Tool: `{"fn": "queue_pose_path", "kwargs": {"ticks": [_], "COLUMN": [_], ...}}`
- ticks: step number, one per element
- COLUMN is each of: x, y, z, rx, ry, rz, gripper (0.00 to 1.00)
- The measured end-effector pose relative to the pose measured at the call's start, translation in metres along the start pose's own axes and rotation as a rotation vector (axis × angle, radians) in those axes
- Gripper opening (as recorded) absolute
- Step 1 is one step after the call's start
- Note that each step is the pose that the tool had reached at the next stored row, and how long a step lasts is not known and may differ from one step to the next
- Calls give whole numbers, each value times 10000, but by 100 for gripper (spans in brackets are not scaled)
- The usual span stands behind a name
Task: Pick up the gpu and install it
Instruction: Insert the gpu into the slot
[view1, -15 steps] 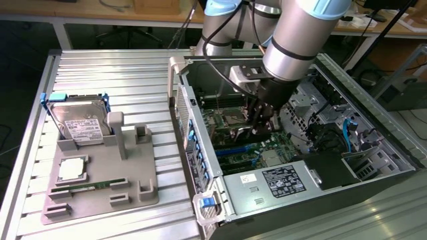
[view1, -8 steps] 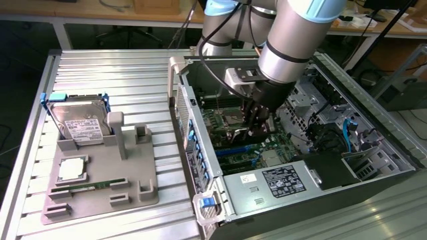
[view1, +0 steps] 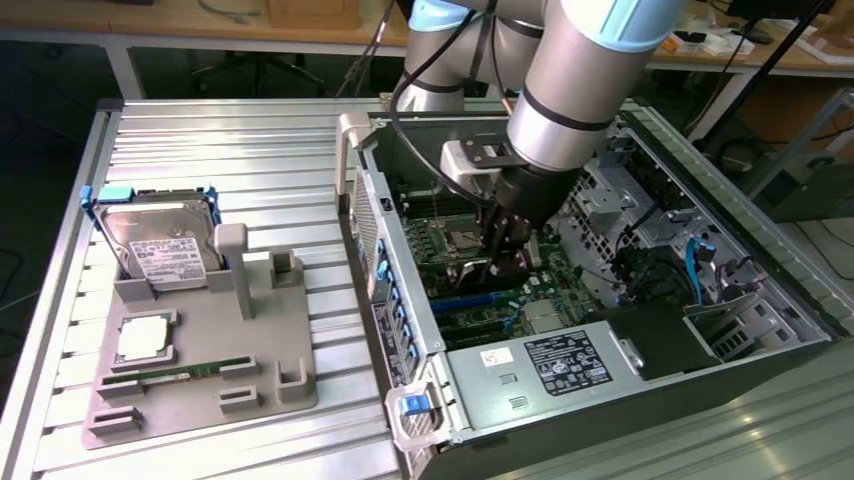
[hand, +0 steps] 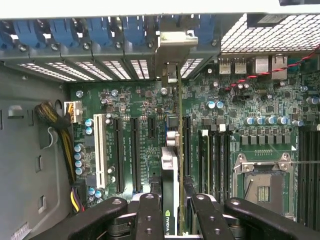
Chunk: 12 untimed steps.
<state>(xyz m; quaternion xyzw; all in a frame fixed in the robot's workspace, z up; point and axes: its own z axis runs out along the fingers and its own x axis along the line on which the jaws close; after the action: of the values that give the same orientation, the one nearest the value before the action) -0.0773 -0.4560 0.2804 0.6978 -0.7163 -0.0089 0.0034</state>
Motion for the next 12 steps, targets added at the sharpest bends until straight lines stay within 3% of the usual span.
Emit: {"fn": "queue_pose_path", "kwargs": {"ticks": [7, 10, 12], "x": [0, 0, 0], "y": [1, 0, 2], "z": [5, 8, 9], "rx": [3, 115, 132], "ry": [-1, 2, 4], "rz": [-2, -5, -5], "gripper": [27, 27, 27]}}
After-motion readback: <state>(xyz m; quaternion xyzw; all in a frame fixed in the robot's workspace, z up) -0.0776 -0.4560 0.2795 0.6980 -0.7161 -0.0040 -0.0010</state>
